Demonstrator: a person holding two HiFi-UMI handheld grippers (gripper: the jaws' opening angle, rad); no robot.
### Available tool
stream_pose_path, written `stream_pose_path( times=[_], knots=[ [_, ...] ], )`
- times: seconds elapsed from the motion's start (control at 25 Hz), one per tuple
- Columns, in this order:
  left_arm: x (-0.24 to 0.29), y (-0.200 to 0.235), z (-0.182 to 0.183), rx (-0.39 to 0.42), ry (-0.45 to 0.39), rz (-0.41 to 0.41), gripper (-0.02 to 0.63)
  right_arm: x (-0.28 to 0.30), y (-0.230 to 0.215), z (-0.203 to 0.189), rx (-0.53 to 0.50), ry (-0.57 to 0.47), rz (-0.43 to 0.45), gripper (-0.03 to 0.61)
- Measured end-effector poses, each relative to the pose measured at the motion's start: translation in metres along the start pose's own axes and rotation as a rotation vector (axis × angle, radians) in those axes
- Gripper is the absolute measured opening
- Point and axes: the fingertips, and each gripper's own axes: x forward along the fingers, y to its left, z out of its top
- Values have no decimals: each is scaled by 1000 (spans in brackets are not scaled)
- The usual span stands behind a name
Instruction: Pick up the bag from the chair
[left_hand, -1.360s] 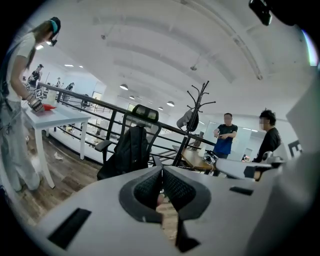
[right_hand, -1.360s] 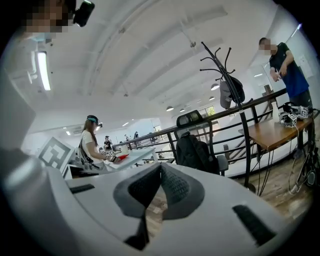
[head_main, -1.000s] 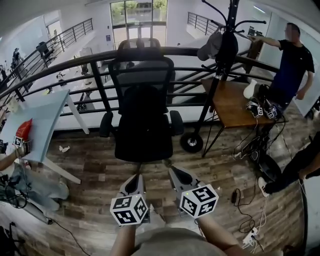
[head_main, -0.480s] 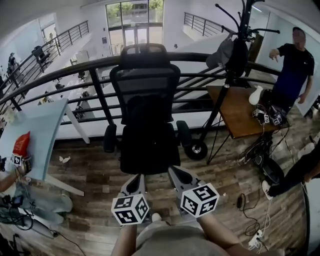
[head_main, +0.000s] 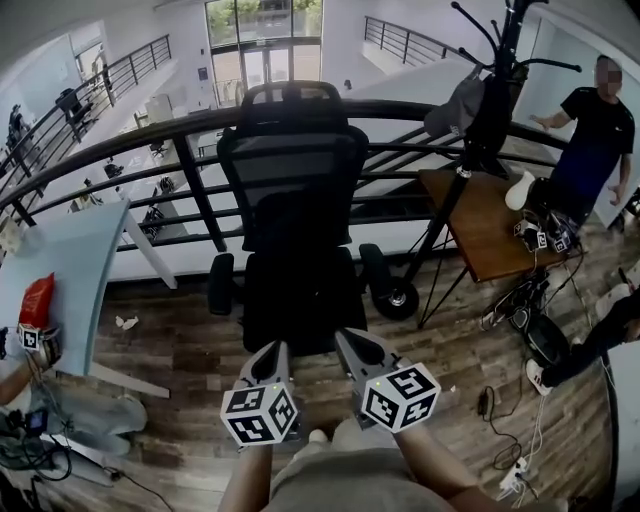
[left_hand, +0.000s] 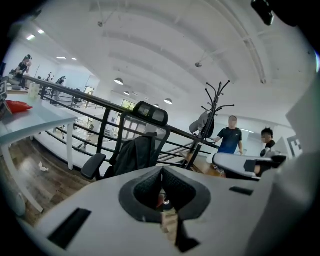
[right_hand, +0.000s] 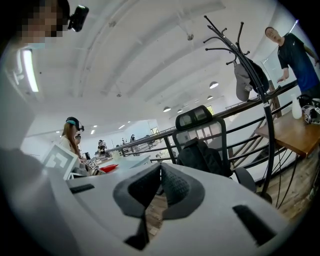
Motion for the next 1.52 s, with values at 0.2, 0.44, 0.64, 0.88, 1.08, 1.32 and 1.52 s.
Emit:
stream_pose_path(
  times=[0.2, 0.44, 0.64, 0.88, 1.08, 1.32, 1.52],
  knots=[
    [21, 14, 9, -5, 2, 12, 3, 31, -6, 5, 0, 7, 19, 0],
    [58, 35, 27, -12, 3, 37, 3, 76, -21, 16, -5, 24, 51, 0],
    [95, 41, 44, -13, -1, 56, 3, 109, -49, 34, -3, 26, 74, 0],
    [135, 51, 62, -20, 1, 75, 3, 146, -78, 52, -12, 31, 85, 0],
    [163, 53, 74, -26, 1, 91, 3, 171, -104, 63, -11, 43, 93, 0],
    [191, 60, 87, -43, -10, 132, 3, 205, -129, 64, -10, 88, 128, 0],
    [212, 67, 95, -54, -28, 166, 3, 234, -146, 59, 6, 122, 170, 0]
  ],
)
